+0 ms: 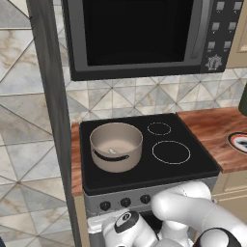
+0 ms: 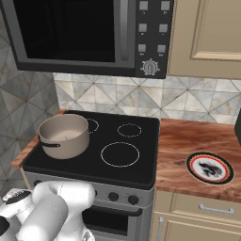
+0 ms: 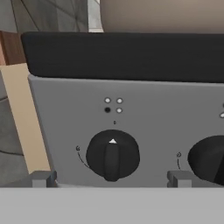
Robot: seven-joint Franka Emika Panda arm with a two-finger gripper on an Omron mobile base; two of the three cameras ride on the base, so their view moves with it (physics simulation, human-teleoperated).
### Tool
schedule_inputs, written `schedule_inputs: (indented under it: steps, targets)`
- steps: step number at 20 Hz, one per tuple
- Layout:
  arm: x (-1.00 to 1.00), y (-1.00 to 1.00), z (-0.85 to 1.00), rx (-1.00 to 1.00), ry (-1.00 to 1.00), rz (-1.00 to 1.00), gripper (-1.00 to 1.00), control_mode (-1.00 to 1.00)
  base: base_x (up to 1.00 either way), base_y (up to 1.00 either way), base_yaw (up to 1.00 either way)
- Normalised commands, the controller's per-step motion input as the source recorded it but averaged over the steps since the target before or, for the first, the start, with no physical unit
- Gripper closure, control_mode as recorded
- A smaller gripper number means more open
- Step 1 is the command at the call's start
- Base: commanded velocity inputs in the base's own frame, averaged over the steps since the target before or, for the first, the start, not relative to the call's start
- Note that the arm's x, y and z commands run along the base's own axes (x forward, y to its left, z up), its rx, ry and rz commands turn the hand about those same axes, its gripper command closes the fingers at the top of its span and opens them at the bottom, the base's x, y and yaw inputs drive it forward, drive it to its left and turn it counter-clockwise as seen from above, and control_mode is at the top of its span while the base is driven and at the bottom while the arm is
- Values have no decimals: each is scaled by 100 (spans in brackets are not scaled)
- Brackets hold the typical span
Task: Retrieve the frozen meat and place it in the pot on a burner. Then turn the burner on.
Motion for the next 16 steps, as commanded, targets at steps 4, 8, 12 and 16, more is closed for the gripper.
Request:
schedule_inputs:
  steps: [4,8,12,16]
  targets:
    - [10,0,0,0,0,0,-100,-100,0,0,0]
    - [9,0,0,0,-1,0,-100,-100,0,0,0]
    - [1,0,-5,0,0,0,-100,-100,0,0,0]
    - [1,2,-10,0,0,-1,-100,-100,0,0,0]
